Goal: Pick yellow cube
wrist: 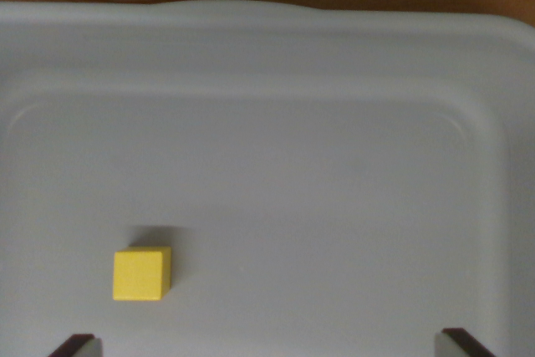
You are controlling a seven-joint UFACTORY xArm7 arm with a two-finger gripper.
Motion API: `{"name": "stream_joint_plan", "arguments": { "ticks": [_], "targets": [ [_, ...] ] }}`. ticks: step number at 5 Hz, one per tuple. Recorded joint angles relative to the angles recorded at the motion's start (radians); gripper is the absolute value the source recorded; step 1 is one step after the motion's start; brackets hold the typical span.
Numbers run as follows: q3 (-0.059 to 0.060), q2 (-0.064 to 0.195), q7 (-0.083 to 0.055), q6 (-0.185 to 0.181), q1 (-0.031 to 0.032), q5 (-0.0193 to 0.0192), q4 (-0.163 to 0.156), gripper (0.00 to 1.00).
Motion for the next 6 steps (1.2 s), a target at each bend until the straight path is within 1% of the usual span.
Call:
{"name": "stream_joint_plan", "arguments": {
  "ticks": [1,2,3,4,5,6],
  "targets": [
    [0.000,0.000,0.000,0.000,0.0000,0.0000,0.000,0.00],
    [0.001,0.006,0.003,-0.013,0.0020,-0.0002,-0.010,0.00],
    [0.001,0.006,0.003,-0.013,0.0020,-0.0002,-0.010,0.00],
    [0.003,0.013,0.007,-0.032,0.0046,-0.0005,-0.024,0.00],
    [0.003,0.013,0.007,-0.032,0.0046,-0.0005,-0.024,0.00],
    [0.006,0.024,0.013,-0.057,0.0083,-0.0009,-0.043,0.00]
  ]
}}
